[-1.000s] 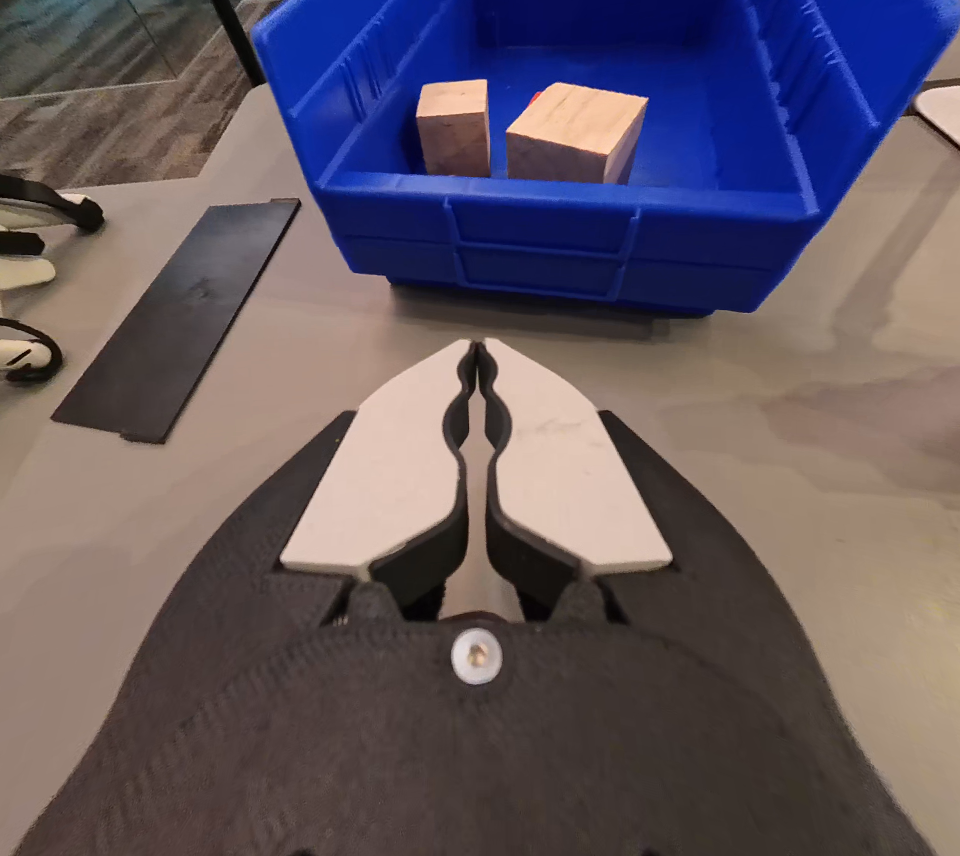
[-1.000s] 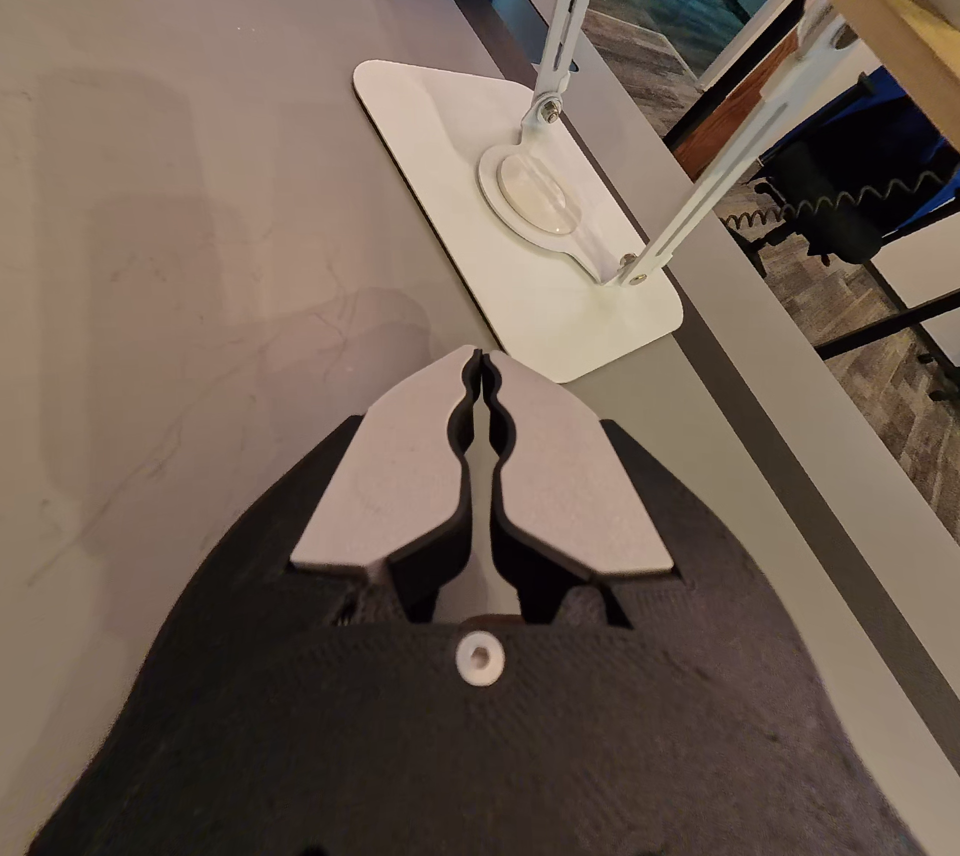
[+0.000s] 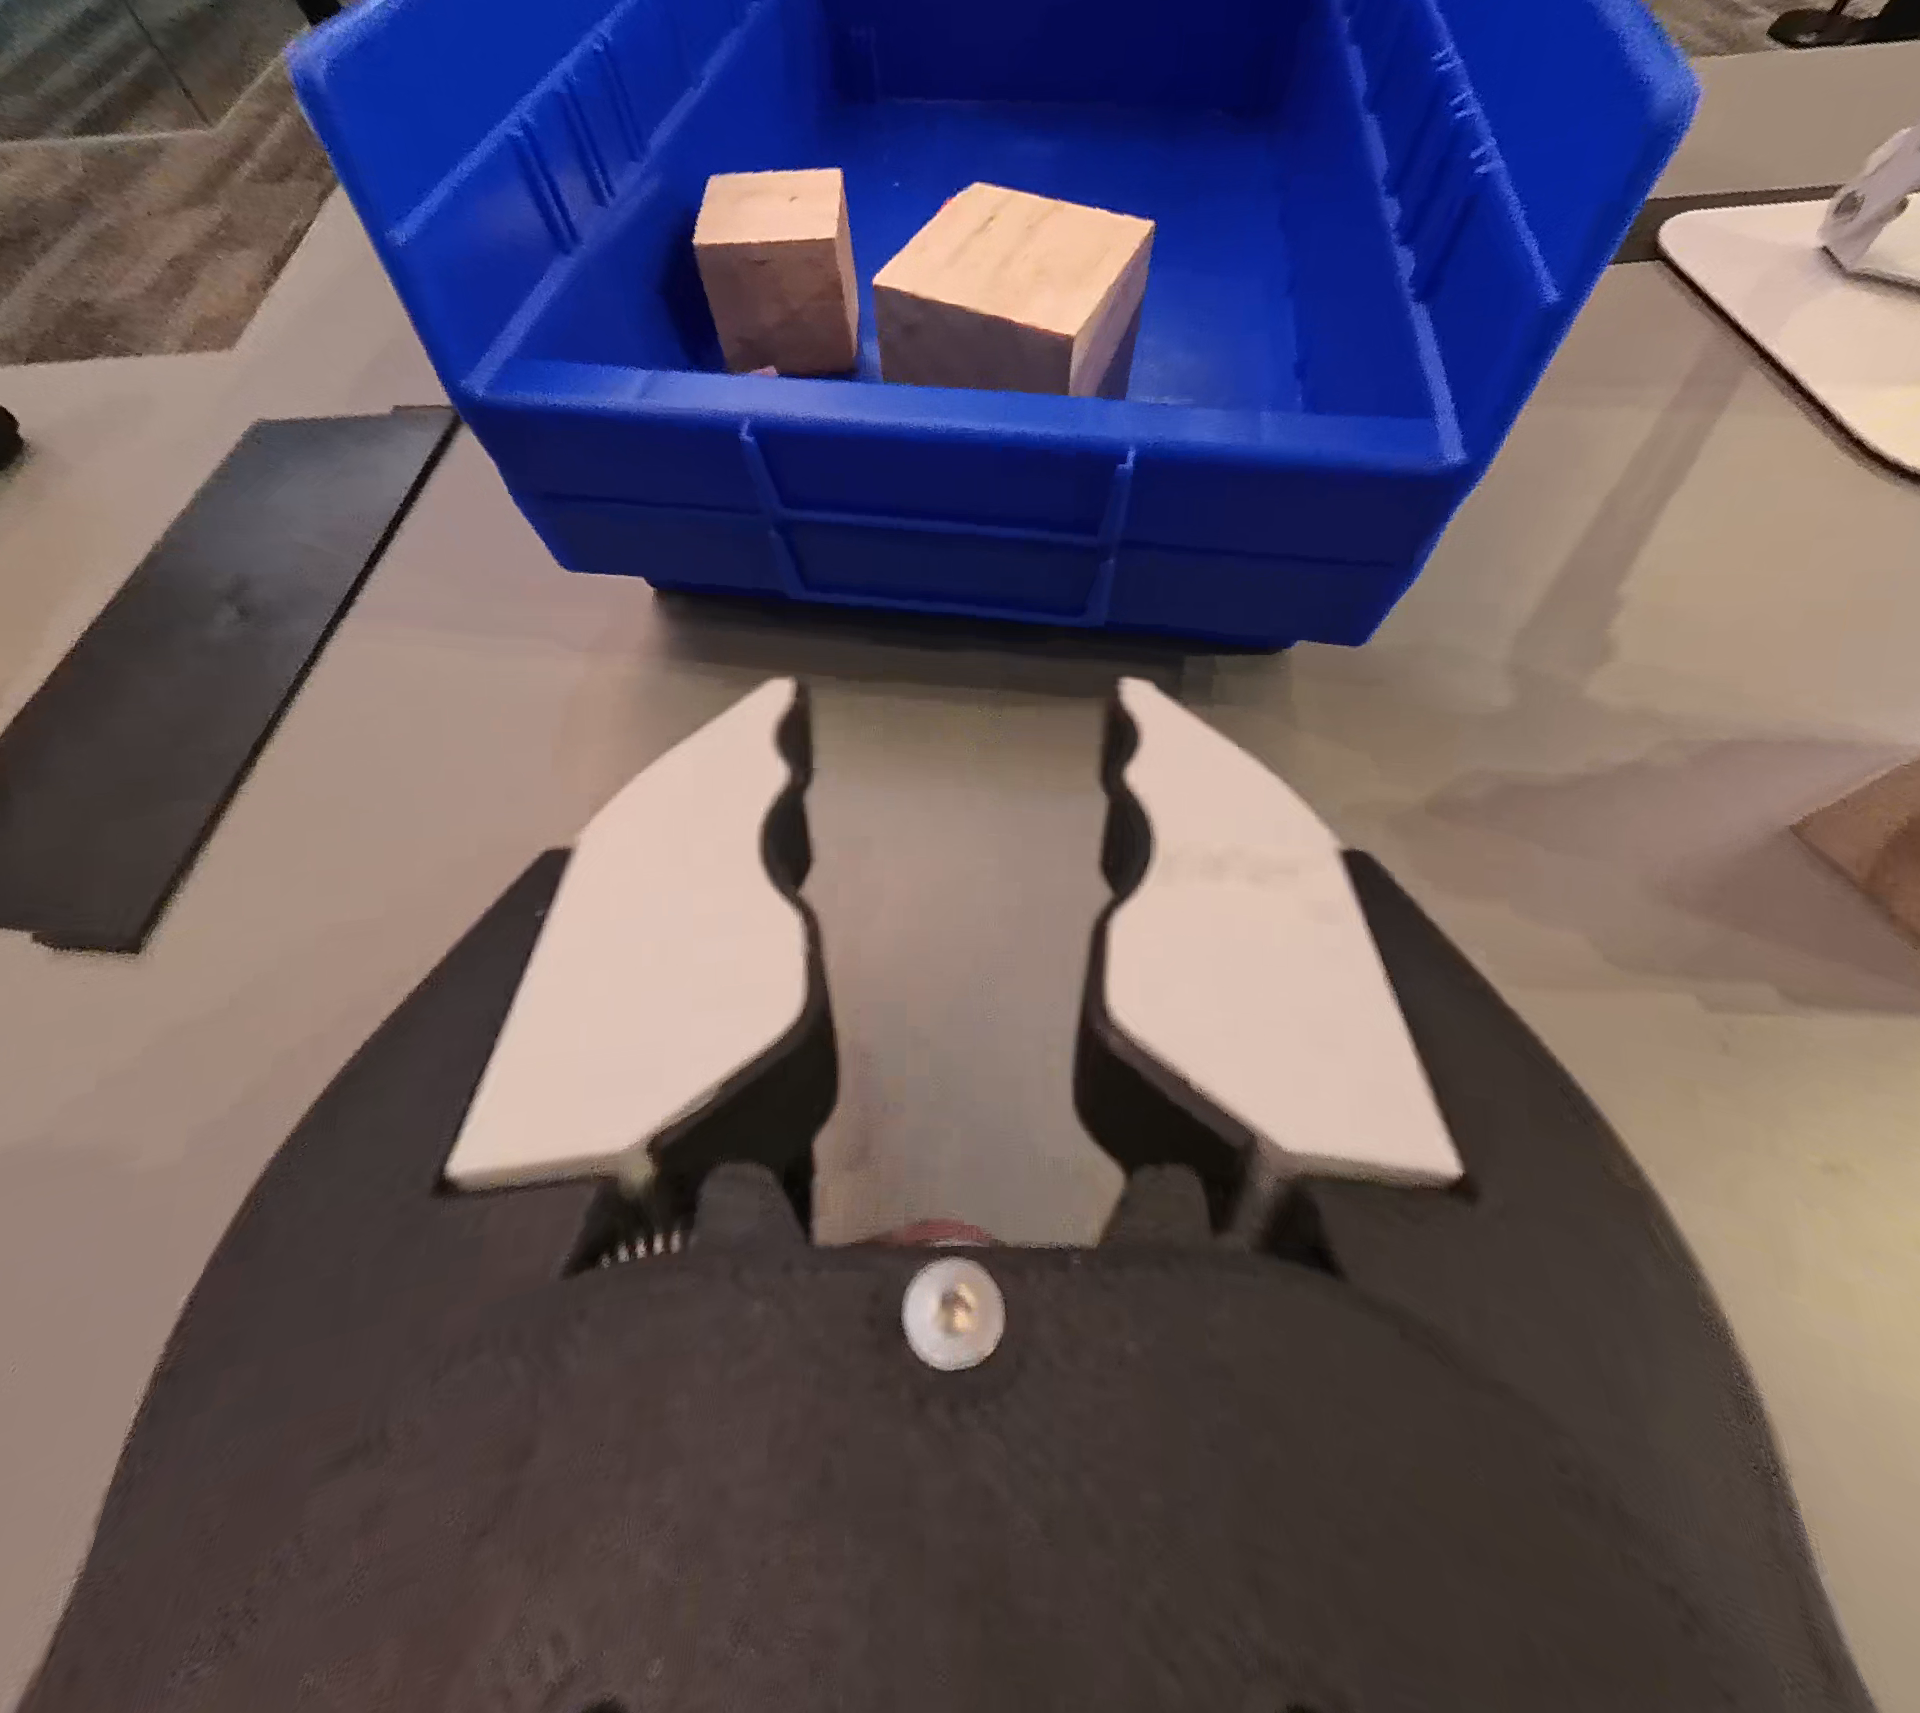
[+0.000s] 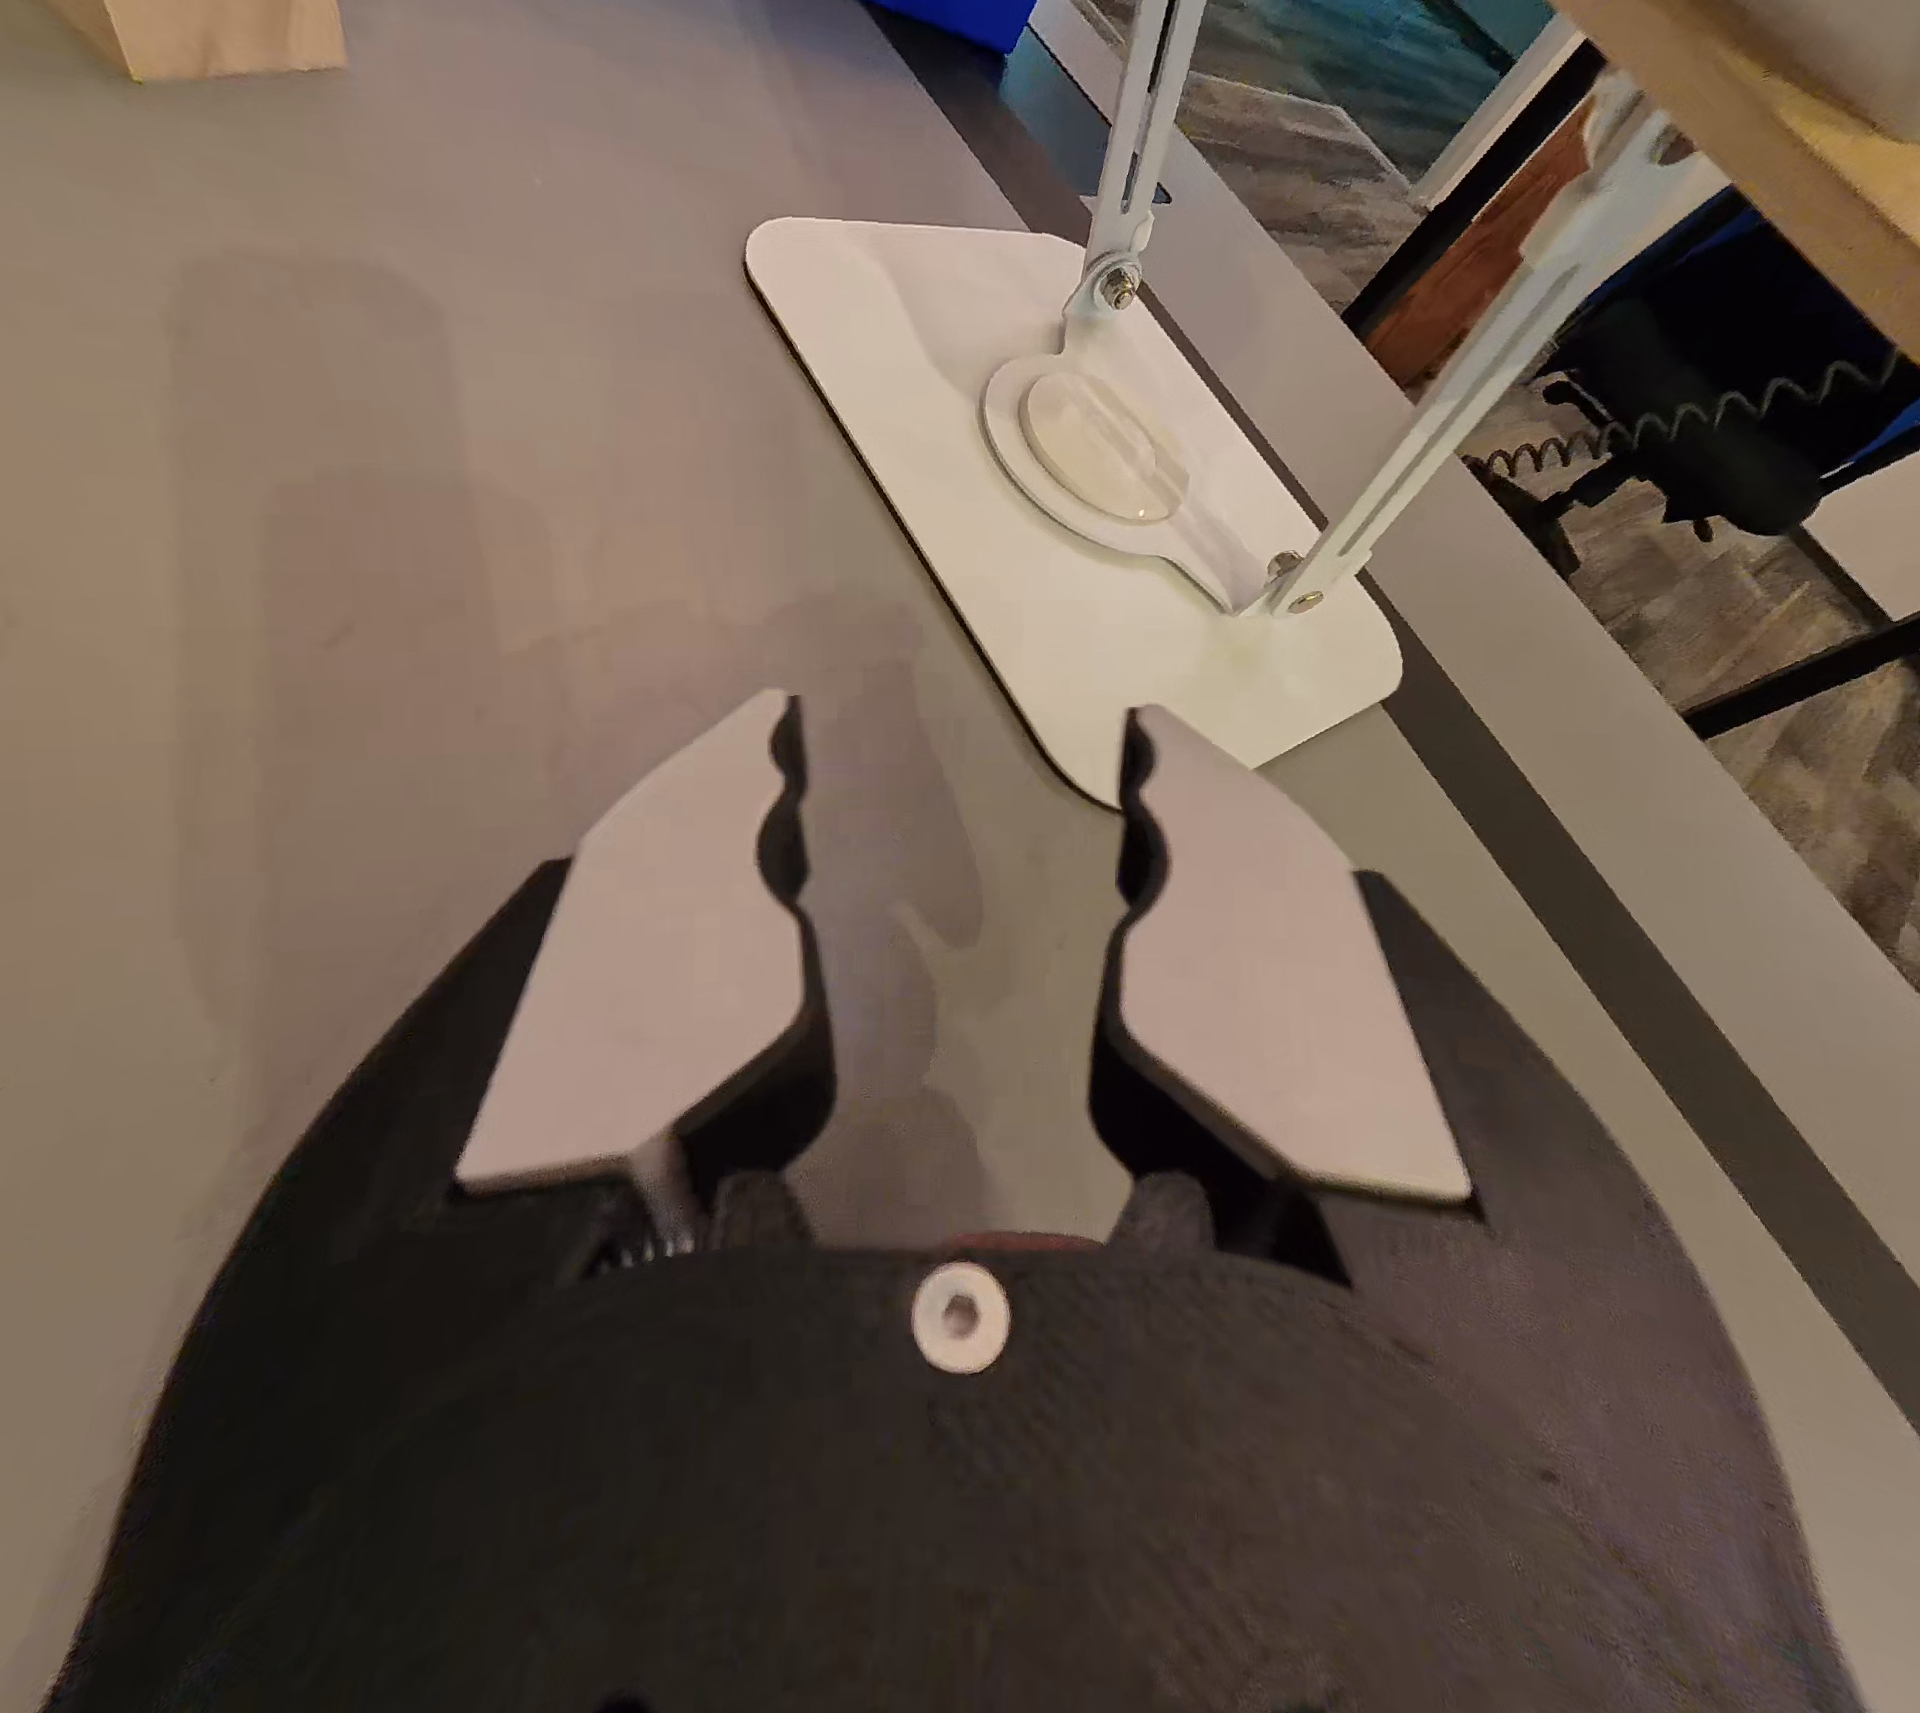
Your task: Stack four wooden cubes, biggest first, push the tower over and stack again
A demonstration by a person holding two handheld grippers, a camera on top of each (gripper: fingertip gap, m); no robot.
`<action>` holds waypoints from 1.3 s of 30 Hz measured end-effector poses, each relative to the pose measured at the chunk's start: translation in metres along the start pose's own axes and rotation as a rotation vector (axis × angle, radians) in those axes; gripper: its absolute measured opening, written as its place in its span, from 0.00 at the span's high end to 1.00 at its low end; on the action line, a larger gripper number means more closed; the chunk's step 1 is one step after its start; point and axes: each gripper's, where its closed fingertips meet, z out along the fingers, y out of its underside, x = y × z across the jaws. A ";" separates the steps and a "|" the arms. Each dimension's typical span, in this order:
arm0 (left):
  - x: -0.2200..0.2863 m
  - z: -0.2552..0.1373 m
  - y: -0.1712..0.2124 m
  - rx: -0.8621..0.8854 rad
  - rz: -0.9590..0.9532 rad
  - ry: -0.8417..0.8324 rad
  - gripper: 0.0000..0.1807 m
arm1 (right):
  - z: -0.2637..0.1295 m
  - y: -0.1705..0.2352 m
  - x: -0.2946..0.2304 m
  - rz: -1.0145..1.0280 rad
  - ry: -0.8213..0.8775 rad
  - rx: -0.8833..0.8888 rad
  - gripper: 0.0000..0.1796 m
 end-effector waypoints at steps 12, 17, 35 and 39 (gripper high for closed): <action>0.028 0.000 -0.002 -0.001 0.040 -0.082 0.37 | 0.009 0.005 -0.011 -0.102 0.030 -0.079 0.62; 0.029 -0.006 -0.005 0.026 0.018 -0.032 0.60 | 0.009 0.006 -0.015 -0.117 0.000 -0.080 0.91; 0.045 -0.014 -0.013 0.074 0.044 0.051 0.99 | 0.009 0.008 -0.014 -0.119 0.011 -0.088 0.96; 0.035 -0.020 -0.015 0.079 0.044 -0.029 1.00 | 0.008 0.010 -0.013 -0.122 0.010 -0.100 0.97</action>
